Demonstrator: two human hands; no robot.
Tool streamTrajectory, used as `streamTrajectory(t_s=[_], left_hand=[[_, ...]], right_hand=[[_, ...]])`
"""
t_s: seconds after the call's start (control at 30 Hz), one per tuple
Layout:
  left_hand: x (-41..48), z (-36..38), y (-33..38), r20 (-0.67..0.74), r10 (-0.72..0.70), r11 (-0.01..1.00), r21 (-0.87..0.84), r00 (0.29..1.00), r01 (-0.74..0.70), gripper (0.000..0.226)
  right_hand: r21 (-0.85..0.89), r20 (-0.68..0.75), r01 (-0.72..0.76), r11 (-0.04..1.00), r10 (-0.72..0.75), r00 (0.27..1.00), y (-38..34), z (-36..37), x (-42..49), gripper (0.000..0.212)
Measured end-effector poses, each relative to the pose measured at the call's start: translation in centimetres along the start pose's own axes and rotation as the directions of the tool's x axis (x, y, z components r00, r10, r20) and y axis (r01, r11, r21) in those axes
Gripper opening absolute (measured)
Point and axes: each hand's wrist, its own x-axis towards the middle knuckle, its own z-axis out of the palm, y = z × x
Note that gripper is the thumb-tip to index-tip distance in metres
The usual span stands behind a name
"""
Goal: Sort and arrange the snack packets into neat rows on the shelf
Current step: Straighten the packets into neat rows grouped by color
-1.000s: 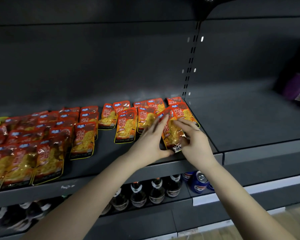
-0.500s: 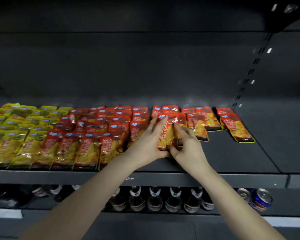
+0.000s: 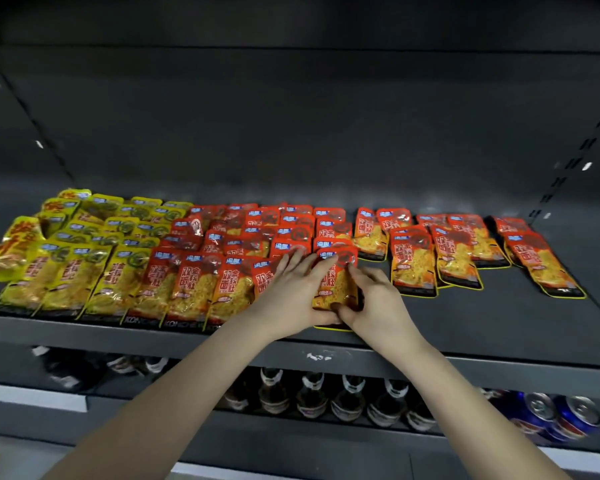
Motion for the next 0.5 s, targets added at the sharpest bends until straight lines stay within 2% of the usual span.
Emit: streamTrajectory(t_s=[0.23, 0.5], left_hand=[[-0.7, 1.1, -1.2, -0.025, 0.109, 0.988, 0.116, 0.994, -0.105, 0.081], [-0.9, 1.0, -1.8, 0.000, 0.287, 0.955, 0.079, 0.958, -0.286, 0.074]], right_hand=[[-0.025, -0.036, -0.032, 0.999, 0.031, 0.999, -0.2, 0.6, -0.6, 0.064], [-0.136, -0.129, -0.051, 0.989, 0.034, 0.991, -0.2, 1.2, -0.9, 0.050]])
